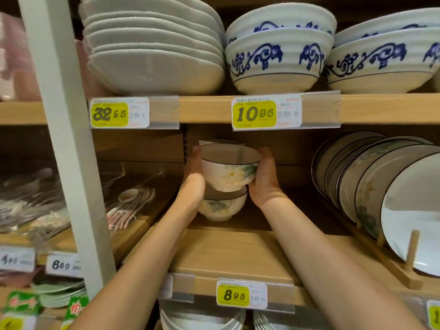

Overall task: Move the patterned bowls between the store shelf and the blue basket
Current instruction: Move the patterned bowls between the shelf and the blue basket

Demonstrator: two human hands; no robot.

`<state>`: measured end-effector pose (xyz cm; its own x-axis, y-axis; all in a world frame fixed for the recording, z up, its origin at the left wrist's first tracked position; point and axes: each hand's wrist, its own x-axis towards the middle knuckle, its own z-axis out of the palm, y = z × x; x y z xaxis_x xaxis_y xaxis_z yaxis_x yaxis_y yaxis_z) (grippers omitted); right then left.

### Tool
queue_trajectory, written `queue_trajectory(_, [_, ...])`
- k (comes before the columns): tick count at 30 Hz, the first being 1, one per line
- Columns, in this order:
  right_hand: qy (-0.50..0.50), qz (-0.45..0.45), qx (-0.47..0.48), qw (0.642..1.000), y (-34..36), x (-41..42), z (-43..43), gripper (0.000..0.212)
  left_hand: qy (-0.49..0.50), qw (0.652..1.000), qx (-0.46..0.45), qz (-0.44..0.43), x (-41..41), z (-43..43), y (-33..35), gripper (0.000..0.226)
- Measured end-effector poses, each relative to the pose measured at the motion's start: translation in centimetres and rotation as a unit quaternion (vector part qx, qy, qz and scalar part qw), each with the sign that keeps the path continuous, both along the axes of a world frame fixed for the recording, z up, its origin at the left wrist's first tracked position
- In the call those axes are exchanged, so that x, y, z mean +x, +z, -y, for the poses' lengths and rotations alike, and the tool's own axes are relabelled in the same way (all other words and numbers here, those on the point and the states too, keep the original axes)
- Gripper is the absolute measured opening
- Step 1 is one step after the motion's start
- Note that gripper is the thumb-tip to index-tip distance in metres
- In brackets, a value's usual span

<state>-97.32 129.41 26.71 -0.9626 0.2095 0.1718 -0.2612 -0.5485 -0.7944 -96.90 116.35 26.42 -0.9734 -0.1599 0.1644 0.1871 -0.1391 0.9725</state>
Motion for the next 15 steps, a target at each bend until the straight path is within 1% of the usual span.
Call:
queue_trajectory(1, [0.002, 0.008, 0.008, 1.0, -0.1, -0.6, 0.4, 0.031, 0.002, 1.0, 0.0, -0.002, -0.7, 0.1, 0.0, 0.071])
queue_trajectory(3, [-0.013, 0.032, 0.023, 0.999, -0.2, -1.7, 1.2, 0.035, 0.0, 0.999, -0.003, -0.036, -1.7, 0.2, -0.5, 0.071])
queue_trajectory(6, [-0.065, 0.059, 0.066, 0.994, -0.9, -3.3, 1.6, 0.039, -0.01, 0.997, -0.006, -0.077, -2.9, 0.7, -2.2, 0.073])
queue_trajectory(8, [-0.08, 0.064, 0.1, 0.99, -1.4, -4.1, 1.6, 0.043, -0.01, 0.997, -0.014, -0.074, -4.0, 1.0, -3.0, 0.076])
queue_trajectory(12, [-0.093, 0.097, 0.161, 0.978, -2.1, -4.8, 1.4, 0.062, -0.01, 0.999, -0.027, -0.043, -5.5, 1.2, -4.4, 0.078])
queue_trajectory(13, [-0.098, 0.103, 0.177, 0.974, -2.2, -4.8, 1.4, 0.064, -0.004, 0.999, -0.033, -0.039, -5.7, 1.2, -4.6, 0.079])
queue_trajectory(15, [-0.103, 0.115, 0.203, 0.967, -2.5, -5.0, 1.1, 0.062, 0.006, 0.998, -0.041, -0.036, -6.0, 1.2, -4.9, 0.077])
